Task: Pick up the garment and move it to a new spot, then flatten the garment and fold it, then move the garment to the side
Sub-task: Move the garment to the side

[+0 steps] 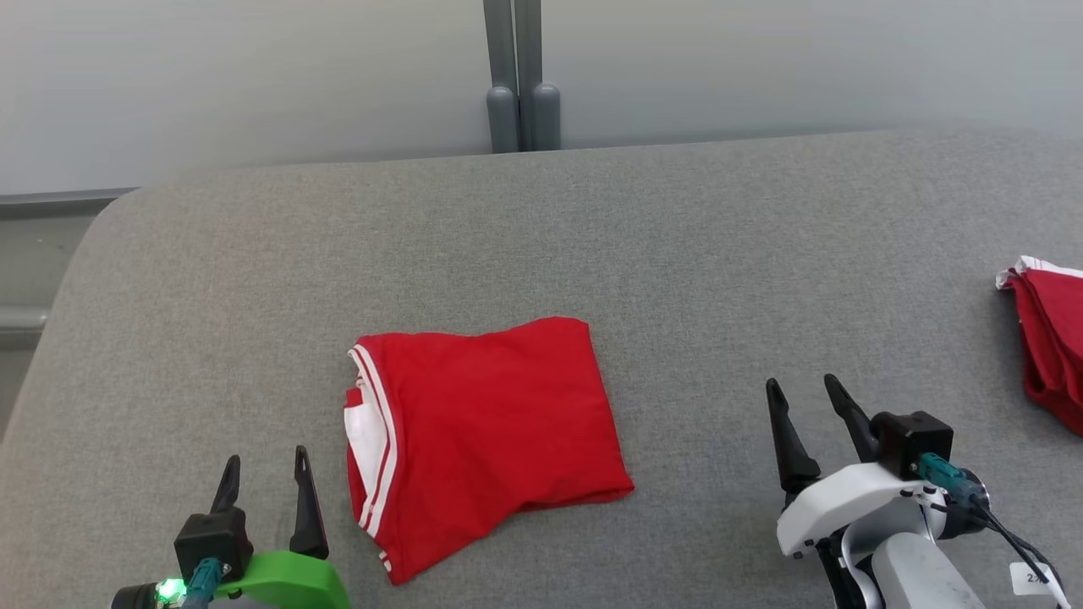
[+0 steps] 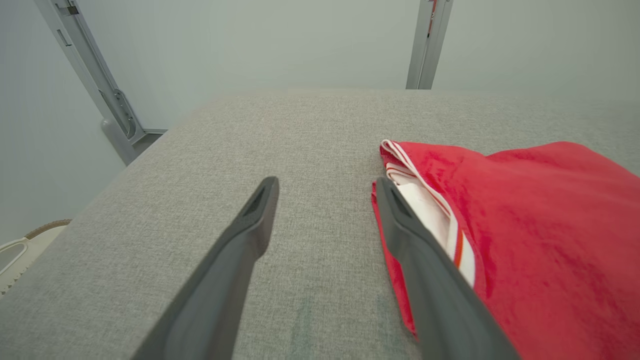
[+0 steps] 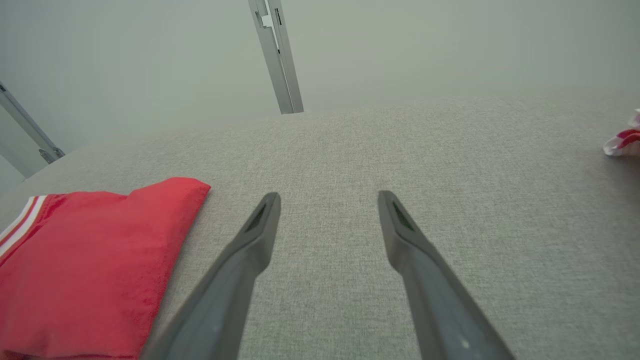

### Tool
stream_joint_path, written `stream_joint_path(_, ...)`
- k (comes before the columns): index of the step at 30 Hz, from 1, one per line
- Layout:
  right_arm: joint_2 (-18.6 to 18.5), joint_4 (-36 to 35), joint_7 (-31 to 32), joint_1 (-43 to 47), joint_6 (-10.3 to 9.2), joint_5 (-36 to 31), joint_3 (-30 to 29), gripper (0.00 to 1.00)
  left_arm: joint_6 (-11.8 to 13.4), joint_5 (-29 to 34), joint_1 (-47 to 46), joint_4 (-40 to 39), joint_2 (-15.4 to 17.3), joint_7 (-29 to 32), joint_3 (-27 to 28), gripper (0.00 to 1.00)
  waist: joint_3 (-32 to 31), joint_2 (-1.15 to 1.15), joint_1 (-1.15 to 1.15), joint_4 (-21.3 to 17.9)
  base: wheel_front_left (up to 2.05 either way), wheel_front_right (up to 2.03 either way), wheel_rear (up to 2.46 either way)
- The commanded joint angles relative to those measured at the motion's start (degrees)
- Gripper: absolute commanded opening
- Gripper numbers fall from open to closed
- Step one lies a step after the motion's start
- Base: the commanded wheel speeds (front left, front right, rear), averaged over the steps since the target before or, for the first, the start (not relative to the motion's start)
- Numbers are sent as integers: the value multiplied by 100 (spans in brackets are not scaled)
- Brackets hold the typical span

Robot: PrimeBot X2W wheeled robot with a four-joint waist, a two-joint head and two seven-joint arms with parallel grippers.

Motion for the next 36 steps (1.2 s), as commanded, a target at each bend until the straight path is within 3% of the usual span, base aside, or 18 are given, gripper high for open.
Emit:
stream_joint_path(1,-10,-55,-16,-73,0,-74,61,100,-29,-41,-84,-1,25,4,-17,100,77,0,0,68,0,0,0)
stream_joint_path(6,-14,39,-16,-222,-1,31,271,100,-80,-224,-213,59,26,4,-165,100,292,0,0,331,0,0,0)
stream_joint_path(16,-13,554,-16,-651,0,23,685,100,-158,-482,-419,170,24,5,-537,100,634,0,0,1241,0,0,0)
stream_joint_path(21,-16,1067,-16,-857,0,-2,748,100,-146,-524,-439,194,24,4,-624,100,718,0,0,1666,0,0,0)
stream_joint_path(27,-15,1945,-14,-1242,0,76,939,100,-163,-569,-404,193,24,4,-686,100,768,0,0,1905,0,0,0)
stream_joint_path(28,-15,2095,-10,-1317,0,113,992,81,-154,-575,-400,187,24,4,-693,100,767,0,0,1918,0,0,0)
stream_joint_path(29,-18,2196,-8,-1375,0,137,1033,39,-147,-582,-396,182,23,4,-697,100,766,0,0,1923,0,0,0)
stream_joint_path(30,-17,2283,-1,-1423,0,162,1068,9,-139,-585,-391,176,24,4,-695,100,764,0,0,1921,0,0,0)
stream_joint_path(31,-15,2358,3,-1463,0,204,1107,0,-131,-582,-384,165,24,4,-694,100,758,0,0,1905,0,0,0)
stream_joint_path(36,-32,2239,-5,-1593,-6,268,1031,0,-101,-501,-327,120,25,5,-659,100,680,0,0,1621,0,0,0)
